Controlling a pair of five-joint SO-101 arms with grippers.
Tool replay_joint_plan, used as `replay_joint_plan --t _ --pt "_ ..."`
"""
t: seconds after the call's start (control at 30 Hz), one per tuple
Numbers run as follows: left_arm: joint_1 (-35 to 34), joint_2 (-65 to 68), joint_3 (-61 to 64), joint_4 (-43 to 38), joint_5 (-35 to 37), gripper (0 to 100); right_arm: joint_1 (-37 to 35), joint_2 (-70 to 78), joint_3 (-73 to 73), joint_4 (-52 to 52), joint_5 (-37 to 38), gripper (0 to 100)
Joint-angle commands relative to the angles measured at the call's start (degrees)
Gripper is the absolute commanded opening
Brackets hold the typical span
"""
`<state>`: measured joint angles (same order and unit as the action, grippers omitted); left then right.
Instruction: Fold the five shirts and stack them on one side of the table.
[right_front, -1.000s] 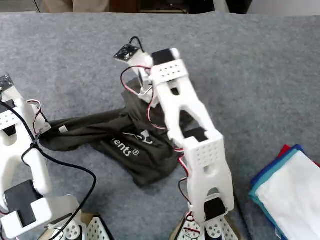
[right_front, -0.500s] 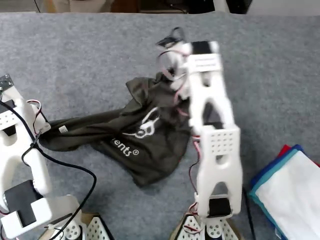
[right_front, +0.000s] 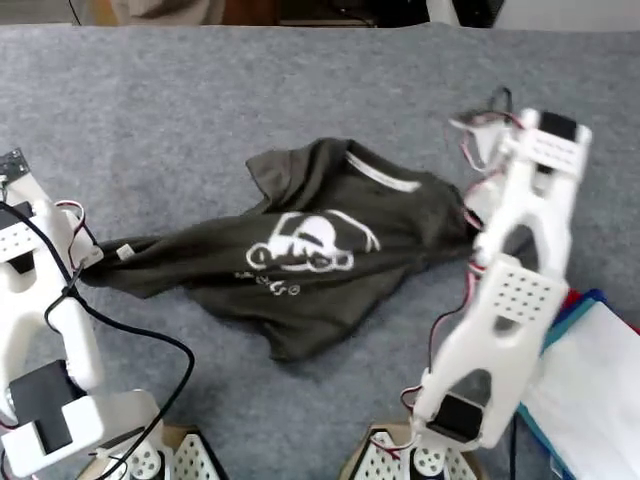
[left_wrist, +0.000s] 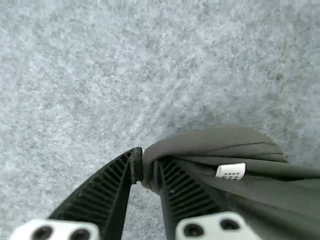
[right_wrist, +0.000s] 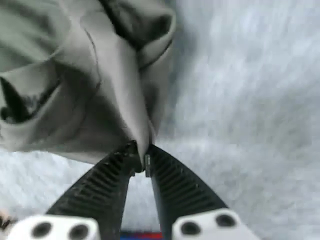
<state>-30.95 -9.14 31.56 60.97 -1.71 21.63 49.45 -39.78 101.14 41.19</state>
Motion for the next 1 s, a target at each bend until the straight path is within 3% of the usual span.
replay_joint_plan --t 0.0,0.27,0.43,0.53,0.8,0.97 --pt "2.3 -1.8 -0.3 -0.5 -2.2 2 6.4 -7.4 9.7 1.1 5.5 0.4" --pt "9.9 -1.8 -0.9 -1.0 -2.4 2 6.7 -40.2 39.9 0.8 18.9 2.8" --pt "13.9 -1.8 -0.9 -1.0 -2.3 2 3.8 -57.3 41.5 0.4 18.3 21.6" --pt "13.9 -1.8 -0.8 -1.0 -2.3 2 -1.9 -62.5 40.1 -0.1 15.5 30.8" --pt "13.6 -1.8 -0.3 -0.7 -2.3 2 -25.3 -51.2 29.6 -6.2 0.3 27.6" --pt "11.3 -2.2 -0.4 -0.4 1.7 2 -34.4 -34.0 17.1 -9.0 -1.5 27.7"
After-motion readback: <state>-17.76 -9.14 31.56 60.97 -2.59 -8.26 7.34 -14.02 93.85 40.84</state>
